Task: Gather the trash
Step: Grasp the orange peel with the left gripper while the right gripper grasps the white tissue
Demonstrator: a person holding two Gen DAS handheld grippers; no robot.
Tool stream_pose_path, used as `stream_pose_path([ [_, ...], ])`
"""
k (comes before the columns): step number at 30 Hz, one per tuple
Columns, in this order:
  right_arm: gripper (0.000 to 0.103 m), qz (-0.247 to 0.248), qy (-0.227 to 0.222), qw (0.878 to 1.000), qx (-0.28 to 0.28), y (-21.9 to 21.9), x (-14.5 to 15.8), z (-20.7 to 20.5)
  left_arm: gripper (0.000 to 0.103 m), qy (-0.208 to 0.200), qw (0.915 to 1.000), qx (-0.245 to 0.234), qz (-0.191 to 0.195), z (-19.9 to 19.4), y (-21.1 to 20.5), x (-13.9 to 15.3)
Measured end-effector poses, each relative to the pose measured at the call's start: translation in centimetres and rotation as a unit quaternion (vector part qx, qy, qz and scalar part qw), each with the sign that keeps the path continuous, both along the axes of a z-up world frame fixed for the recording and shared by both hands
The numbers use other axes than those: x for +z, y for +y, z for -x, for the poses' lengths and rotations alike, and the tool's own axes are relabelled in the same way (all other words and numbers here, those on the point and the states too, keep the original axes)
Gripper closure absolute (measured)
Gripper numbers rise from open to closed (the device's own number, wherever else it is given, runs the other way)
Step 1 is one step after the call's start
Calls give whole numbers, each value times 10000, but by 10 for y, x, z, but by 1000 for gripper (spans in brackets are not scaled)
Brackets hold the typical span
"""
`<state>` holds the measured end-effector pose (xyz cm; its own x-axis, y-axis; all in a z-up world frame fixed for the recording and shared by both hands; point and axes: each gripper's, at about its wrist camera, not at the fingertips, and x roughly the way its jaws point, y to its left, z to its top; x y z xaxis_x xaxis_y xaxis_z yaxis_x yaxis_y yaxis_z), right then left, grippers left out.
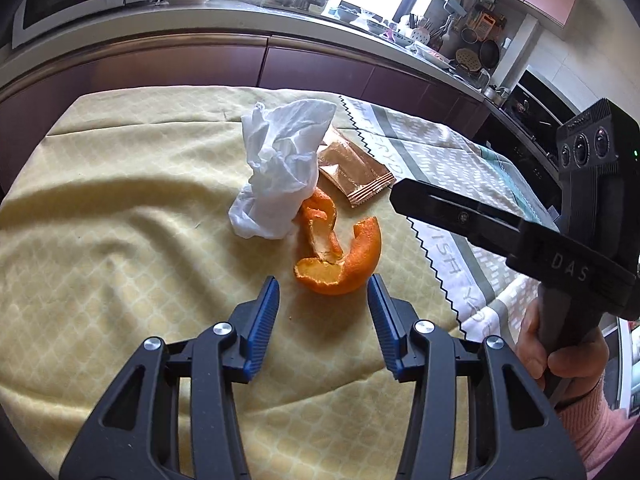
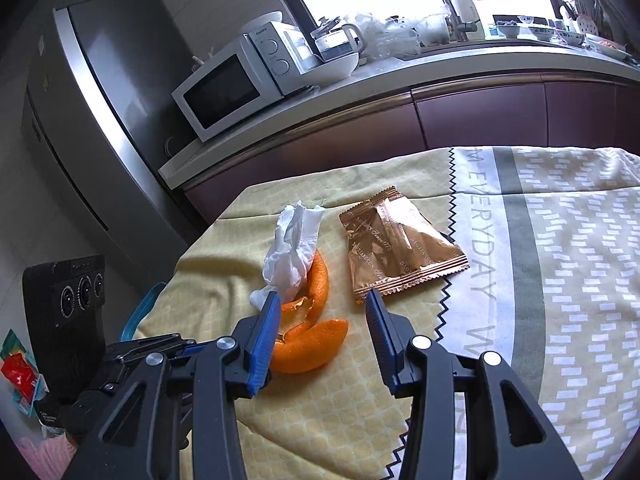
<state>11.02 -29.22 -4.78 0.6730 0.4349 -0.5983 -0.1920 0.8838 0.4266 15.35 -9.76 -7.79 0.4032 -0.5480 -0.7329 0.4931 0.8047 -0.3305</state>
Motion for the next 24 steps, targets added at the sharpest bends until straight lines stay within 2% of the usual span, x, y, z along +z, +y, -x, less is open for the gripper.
stream_pose_path([
  [3,61,-32,8,10000,34,-1,0,-4,64,84,9999,-45,58,-7,-5,-2],
  [4,61,-48,10,10000,51,-1,-1,-5,69,104,9999,-67,79,-8,-6,-2],
  [11,61,-94,18,9997,207,5,1,-16,87,13,9997,-196,113,-1,-13,3],
  [17,61,-156,94,9991,381,18,0,-29,89,-53,9994,-274,212,15,1,8],
  [24,61,-2,244,9985,494,39,-5,-49,90,-154,9995,-153,222,30,27,12],
])
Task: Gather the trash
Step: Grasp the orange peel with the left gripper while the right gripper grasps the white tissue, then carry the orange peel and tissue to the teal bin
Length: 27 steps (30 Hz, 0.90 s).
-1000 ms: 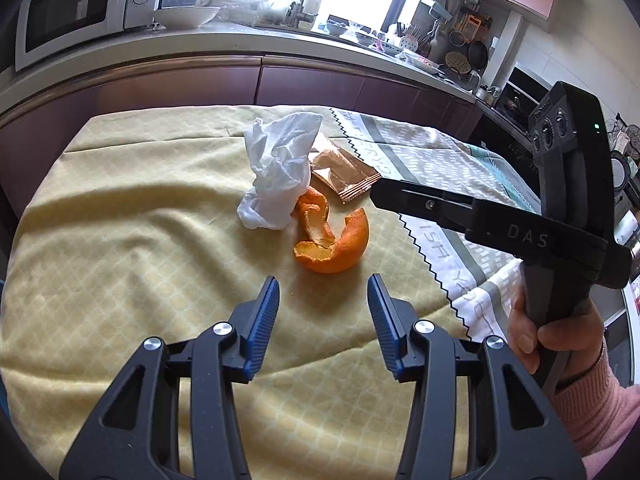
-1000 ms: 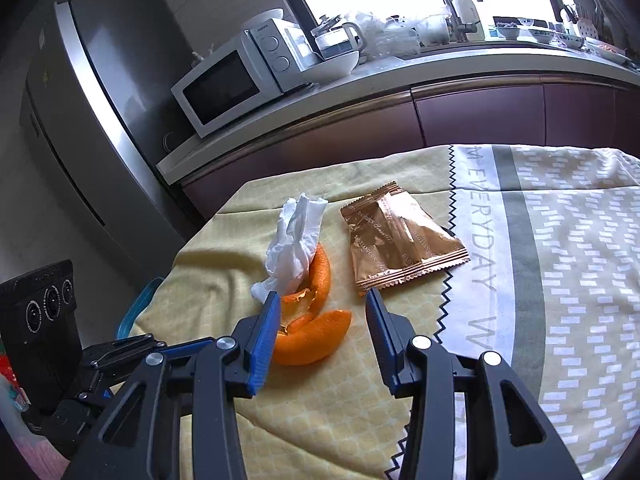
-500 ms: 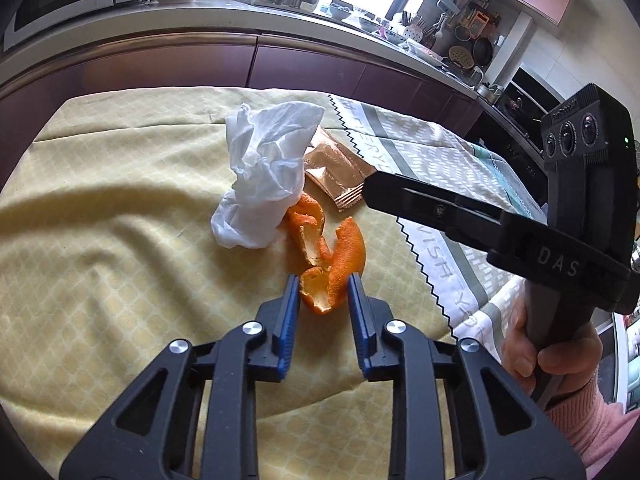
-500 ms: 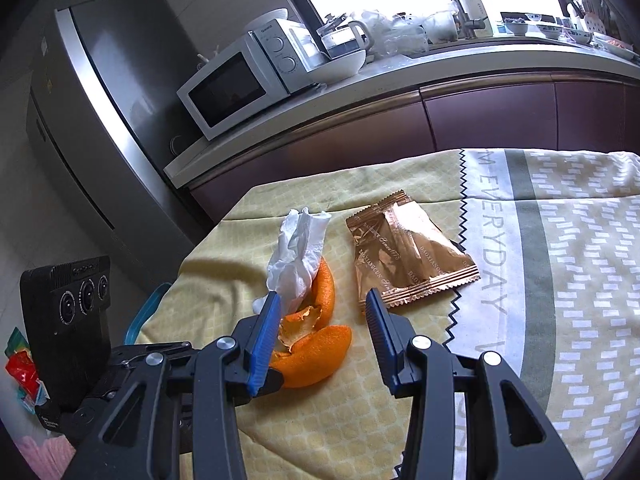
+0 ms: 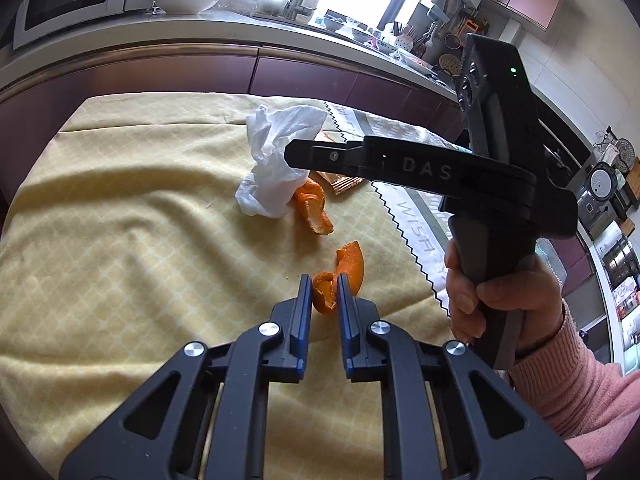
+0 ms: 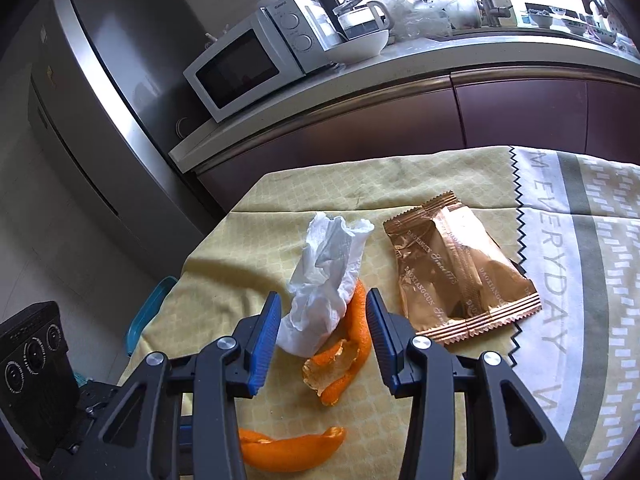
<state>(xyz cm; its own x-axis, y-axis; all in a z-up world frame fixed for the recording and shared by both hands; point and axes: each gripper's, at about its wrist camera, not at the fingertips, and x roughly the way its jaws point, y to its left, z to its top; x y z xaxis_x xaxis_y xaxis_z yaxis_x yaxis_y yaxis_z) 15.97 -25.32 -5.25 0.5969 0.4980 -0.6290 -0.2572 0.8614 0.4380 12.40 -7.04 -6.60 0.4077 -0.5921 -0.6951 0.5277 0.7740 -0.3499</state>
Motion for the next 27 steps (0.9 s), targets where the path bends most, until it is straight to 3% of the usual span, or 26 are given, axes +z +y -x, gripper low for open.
stream_pose_path([
  [2,63,57,47,10000,-29,3,-3,-4,90,-7,10000,68,17,5,10,2],
  [5,82,80,131,9999,-21,6,-8,-6,90,-66,9998,196,0,9,23,6],
  [8,89,94,77,9999,-40,5,-6,-4,91,-100,9995,309,-42,14,37,8],
  [27,91,-461,-400,9977,299,22,33,38,91,-434,9951,869,-187,41,100,29],
])
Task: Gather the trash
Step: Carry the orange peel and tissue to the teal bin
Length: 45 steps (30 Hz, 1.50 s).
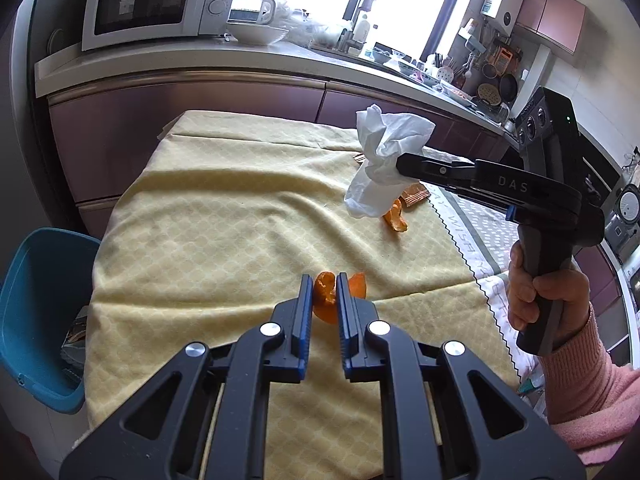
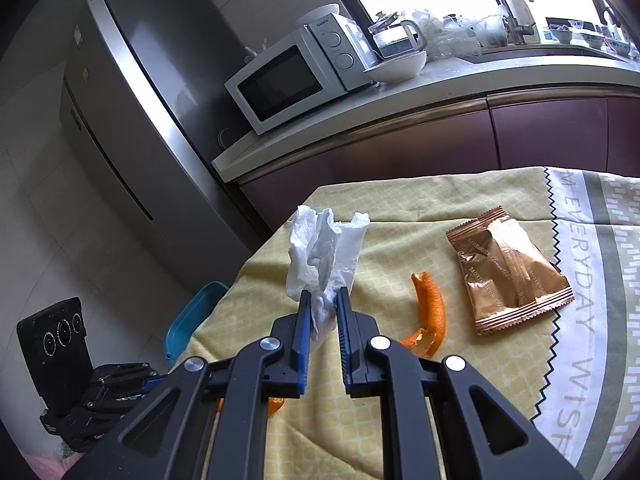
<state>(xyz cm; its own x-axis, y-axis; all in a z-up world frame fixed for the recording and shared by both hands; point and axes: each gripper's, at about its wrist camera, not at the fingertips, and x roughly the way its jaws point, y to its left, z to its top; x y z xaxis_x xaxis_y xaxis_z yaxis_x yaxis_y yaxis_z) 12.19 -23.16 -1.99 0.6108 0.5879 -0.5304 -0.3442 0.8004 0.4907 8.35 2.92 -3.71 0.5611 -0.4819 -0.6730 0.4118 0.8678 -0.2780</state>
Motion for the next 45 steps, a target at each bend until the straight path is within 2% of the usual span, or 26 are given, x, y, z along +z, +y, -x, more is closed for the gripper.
stream_pose_path([
  [15,91,-122,26,9989,448,37,3,19,92,-311,9988,349,-116,26,37,16],
  [45,91,-78,-68,9923,1238,113,10,18,92,-598,9911,1168,-233,49,114,41],
])
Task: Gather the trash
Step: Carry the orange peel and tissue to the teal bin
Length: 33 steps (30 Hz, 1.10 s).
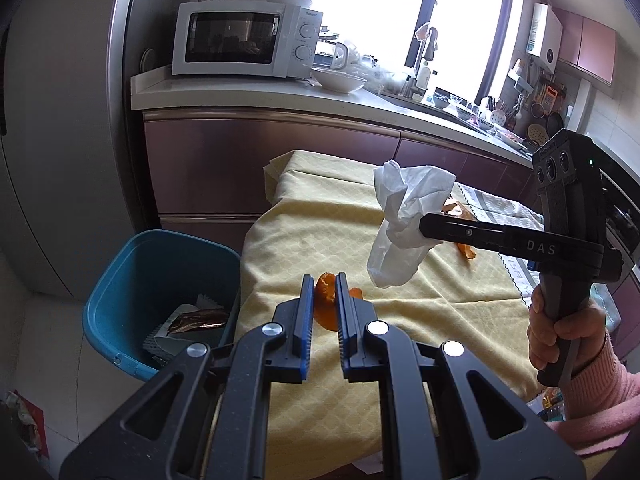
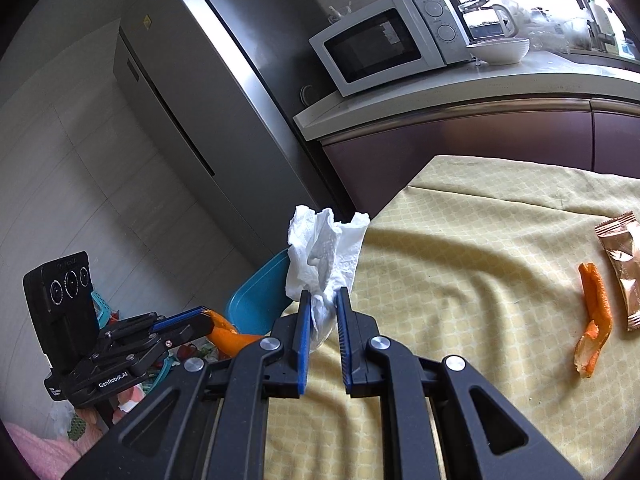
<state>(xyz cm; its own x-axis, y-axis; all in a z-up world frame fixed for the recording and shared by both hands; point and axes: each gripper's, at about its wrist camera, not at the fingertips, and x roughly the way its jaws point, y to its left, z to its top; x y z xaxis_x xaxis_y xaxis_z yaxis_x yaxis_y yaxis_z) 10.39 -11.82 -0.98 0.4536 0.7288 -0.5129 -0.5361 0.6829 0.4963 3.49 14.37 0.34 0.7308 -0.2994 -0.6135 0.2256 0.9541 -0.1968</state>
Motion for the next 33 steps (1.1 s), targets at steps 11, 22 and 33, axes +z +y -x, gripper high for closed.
stream_pose_path([
  [11,91,57,-77,9997,212,23,5,-2,92,-90,9995,306,-79,6,25,7],
  [22,91,142,-114,9989,429,48,6,-4,92,-117,9982,587,-92,9,47,10],
  [33,91,214,-181,9978,593,70,9,-7,92,-90,9964,841,-96,7,67,8],
])
